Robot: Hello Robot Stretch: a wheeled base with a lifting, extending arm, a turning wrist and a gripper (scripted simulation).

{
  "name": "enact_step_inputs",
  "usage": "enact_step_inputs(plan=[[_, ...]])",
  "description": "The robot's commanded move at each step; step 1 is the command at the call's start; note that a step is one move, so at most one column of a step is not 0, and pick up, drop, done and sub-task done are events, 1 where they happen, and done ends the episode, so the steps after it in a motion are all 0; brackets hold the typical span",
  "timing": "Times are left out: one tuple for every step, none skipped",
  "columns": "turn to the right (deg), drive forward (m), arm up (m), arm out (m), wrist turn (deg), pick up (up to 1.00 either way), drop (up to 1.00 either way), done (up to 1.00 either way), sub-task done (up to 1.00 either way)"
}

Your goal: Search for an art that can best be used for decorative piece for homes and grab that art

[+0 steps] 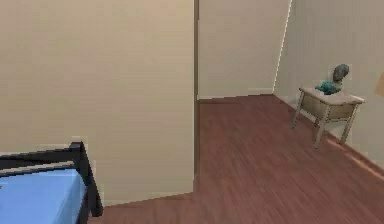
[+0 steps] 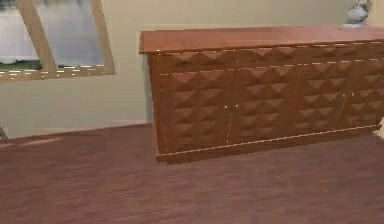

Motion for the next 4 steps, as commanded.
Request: enact_step_inputs(plan=[[-6.0,0.00,0.00,0.00,0.0,0.00,0.00,0.00,0.00],[0.0,0.10,0.00,0.00,0.0,0.00,0.00,0.00,0.00],[36.0,0.00,0.00,0.00,0.0,0.00,0.00,0.00,0.00],[0.0,0.25,0.00,0.00,0.0,0.00,0.00,0.00,0.00]])
